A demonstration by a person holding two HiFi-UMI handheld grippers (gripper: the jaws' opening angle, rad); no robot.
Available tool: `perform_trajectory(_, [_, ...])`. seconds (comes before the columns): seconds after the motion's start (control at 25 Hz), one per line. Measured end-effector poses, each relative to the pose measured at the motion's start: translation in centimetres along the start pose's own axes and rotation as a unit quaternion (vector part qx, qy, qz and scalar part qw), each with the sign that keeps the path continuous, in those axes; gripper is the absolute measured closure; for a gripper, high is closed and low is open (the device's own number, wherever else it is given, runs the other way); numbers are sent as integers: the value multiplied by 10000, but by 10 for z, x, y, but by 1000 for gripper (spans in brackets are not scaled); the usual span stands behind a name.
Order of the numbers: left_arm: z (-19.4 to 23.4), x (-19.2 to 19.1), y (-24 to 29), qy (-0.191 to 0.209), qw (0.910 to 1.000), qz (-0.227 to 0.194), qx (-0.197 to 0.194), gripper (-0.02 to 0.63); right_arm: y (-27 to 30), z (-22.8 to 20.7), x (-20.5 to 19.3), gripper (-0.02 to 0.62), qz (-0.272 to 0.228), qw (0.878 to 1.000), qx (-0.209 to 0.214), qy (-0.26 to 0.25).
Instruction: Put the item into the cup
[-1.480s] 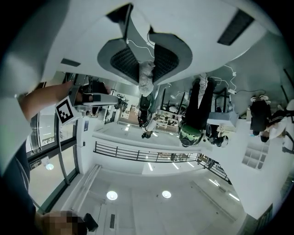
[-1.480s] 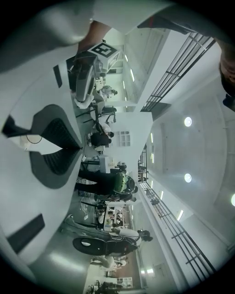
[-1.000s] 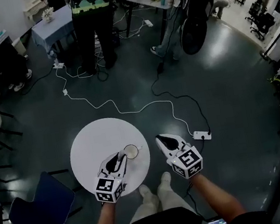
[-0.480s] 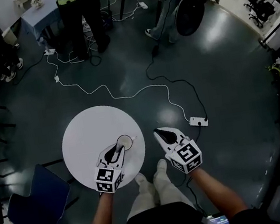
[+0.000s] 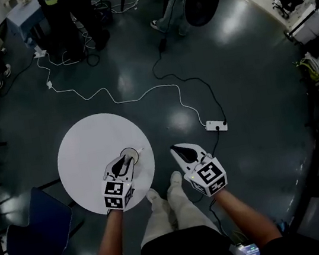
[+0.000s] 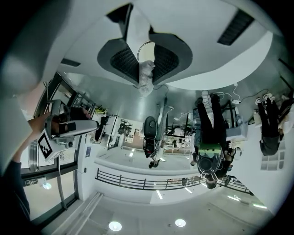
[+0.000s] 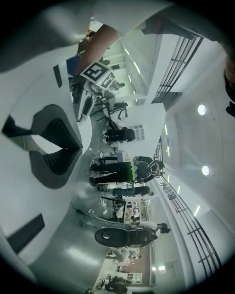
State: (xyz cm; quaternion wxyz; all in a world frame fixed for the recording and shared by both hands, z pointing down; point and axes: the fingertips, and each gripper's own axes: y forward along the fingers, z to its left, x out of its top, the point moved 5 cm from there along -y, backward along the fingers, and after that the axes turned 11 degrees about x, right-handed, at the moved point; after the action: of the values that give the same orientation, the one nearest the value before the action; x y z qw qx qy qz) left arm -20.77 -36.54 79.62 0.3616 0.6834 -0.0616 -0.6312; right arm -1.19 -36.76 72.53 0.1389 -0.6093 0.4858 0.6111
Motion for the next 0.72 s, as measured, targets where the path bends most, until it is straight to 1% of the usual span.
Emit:
perform_trajectory(0.28, [4,-16,15,-2,10000,-3,92,512,-6,-3,-22,580,142,9998,-111,100])
perform_trajectory(0.6, [1,-20,19,-138,9998,29,127,512,-13,-4,-26,580,167,9997,-150,115])
perform_trajectory(0.72, [3,-24,18,-119,9998,21,187,488,-14,-1,-27,580,184,9996,-159,110])
